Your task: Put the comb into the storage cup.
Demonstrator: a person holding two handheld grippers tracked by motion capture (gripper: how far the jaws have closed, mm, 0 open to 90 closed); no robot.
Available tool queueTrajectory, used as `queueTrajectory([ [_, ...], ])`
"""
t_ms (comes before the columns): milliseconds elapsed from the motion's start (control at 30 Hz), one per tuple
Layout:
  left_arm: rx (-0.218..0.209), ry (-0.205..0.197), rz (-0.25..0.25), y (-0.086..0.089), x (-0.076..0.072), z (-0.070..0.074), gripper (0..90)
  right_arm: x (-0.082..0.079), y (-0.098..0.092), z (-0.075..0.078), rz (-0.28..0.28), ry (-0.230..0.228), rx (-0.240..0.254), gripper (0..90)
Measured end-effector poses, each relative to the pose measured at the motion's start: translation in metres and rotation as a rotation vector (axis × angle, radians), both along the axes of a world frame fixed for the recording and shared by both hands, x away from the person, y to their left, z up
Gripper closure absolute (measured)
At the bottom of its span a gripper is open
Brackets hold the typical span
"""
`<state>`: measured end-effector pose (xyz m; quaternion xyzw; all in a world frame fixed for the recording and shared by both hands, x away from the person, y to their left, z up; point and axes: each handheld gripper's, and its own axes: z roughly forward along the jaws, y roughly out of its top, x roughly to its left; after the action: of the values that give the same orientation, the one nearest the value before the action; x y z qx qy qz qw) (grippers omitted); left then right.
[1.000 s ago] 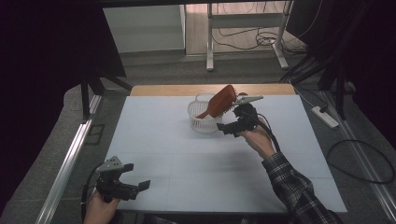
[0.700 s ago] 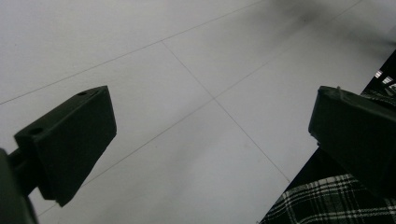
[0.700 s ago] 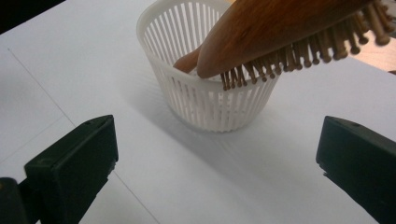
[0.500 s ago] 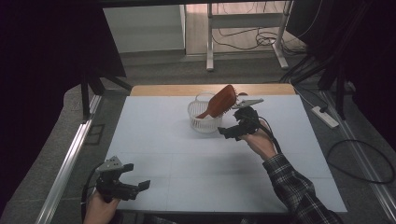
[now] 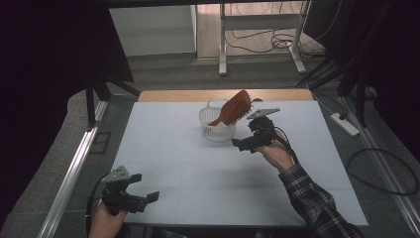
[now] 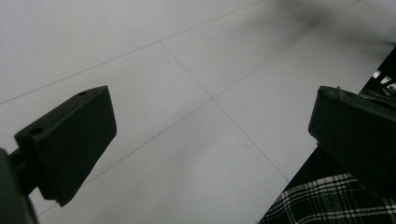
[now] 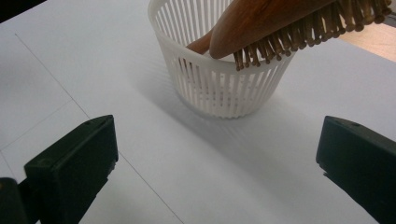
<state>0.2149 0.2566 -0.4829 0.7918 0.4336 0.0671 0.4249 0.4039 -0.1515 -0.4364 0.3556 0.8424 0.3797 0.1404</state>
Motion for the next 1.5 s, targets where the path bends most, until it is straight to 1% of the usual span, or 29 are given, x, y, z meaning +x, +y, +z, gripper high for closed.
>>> queueTrajectory([
  [267, 0.001, 0.0, -0.001, 0.0, 0.0, 0.0, 0.9, -0.005, -0.001, 0.0, 0.012, 0.0, 0.0, 0.0],
  [767, -0.001, 0.0, -0.001, 0.0, 0.0, 0.0, 1.0, -0.013, -0.01, -0.002, 0.019, -0.008, -0.014, 0.0],
  [1000, 0.0, 0.0, -0.002, 0.0, 0.0, 0.0, 1.1, -0.016, -0.017, -0.002, 0.01, 0.003, 0.0, 0.0],
  [1100, -0.001, 0.0, -0.002, 0.0, 0.0, 0.0, 1.1, -0.018, -0.019, -0.001, 0.01, 0.0, 0.002, 0.0],
  [1200, 0.001, 0.0, -0.003, 0.0, 0.0, 0.0, 1.1, -0.02, -0.021, -0.001, 0.011, -0.003, 0.0, 0.0],
  [1267, 0.001, 0.0, -0.003, 0.0, 0.0, 0.0, 1.1, -0.022, -0.023, -0.001, 0.016, -0.003, -0.011, 0.0],
  [1500, 0.002, 0.001, -0.002, 0.0, 0.0, 0.0, 1.2, -0.026, -0.029, -0.001, 0.012, -0.007, -0.018, 0.0],
])
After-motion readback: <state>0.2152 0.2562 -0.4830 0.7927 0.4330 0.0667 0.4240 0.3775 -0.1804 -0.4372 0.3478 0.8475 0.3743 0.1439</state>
